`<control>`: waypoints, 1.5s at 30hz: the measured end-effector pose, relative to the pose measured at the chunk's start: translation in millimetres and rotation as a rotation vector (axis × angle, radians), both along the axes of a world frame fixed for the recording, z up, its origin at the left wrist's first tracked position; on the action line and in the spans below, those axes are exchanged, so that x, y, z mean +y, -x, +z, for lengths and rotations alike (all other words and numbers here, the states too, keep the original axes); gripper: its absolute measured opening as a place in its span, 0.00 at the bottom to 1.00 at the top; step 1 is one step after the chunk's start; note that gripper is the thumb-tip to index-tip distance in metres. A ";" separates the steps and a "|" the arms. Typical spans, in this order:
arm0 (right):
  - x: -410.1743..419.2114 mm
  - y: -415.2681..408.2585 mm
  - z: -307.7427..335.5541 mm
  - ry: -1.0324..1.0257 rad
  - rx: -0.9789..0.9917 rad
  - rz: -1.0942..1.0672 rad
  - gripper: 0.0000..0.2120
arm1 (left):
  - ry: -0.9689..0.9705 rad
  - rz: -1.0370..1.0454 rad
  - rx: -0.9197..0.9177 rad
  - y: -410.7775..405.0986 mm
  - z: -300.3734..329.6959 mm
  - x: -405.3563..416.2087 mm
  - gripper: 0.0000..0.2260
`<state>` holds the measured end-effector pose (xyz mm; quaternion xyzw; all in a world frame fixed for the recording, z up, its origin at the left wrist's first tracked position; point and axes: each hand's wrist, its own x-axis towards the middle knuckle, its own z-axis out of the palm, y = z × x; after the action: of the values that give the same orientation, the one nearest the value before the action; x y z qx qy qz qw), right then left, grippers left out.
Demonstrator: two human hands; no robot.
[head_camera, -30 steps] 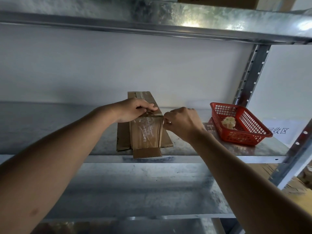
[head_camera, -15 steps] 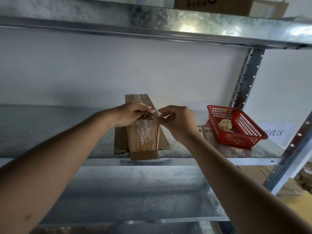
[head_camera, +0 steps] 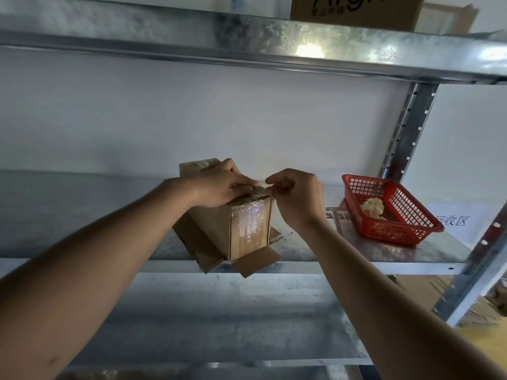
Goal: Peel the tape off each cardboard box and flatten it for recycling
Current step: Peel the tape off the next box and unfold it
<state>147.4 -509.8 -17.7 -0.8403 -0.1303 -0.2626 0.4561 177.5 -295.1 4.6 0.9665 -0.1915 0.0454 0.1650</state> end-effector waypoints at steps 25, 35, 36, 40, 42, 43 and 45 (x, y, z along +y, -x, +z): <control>-2.5 -9.3 -12.6 -0.255 0.231 0.154 0.11 | 0.279 0.022 0.138 -6.9 -3.4 -3.9 0.12; -5.9 -18.7 3.3 0.016 0.151 0.165 0.14 | 0.291 -0.003 0.123 -17.9 -6.7 -2.9 0.11; -7.6 -18.2 3.5 -0.053 0.173 0.198 0.16 | 0.289 -0.006 0.125 -18.4 -6.6 -2.7 0.11; -10.7 -18.0 -0.3 -0.387 0.301 0.290 0.10 | 0.269 -0.020 0.135 -18.0 -5.4 -2.6 0.11; -11.1 -17.7 -4.9 -0.412 0.307 0.235 0.09 | 0.240 -0.006 0.135 -17.7 -4.6 -2.7 0.11; -11.3 -18.0 -7.5 -0.401 0.297 0.192 0.08 | 0.232 -0.003 0.134 -17.7 -4.4 -2.5 0.12; -11.2 -17.2 -11.8 -0.353 0.284 0.107 0.09 | 0.228 -0.003 0.133 -18.6 -5.4 -2.2 0.13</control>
<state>164.5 -521.0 -29.5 -0.7681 -0.0610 -0.1358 0.6228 196.1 -297.3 -0.8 0.9420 -0.1754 0.0026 0.2861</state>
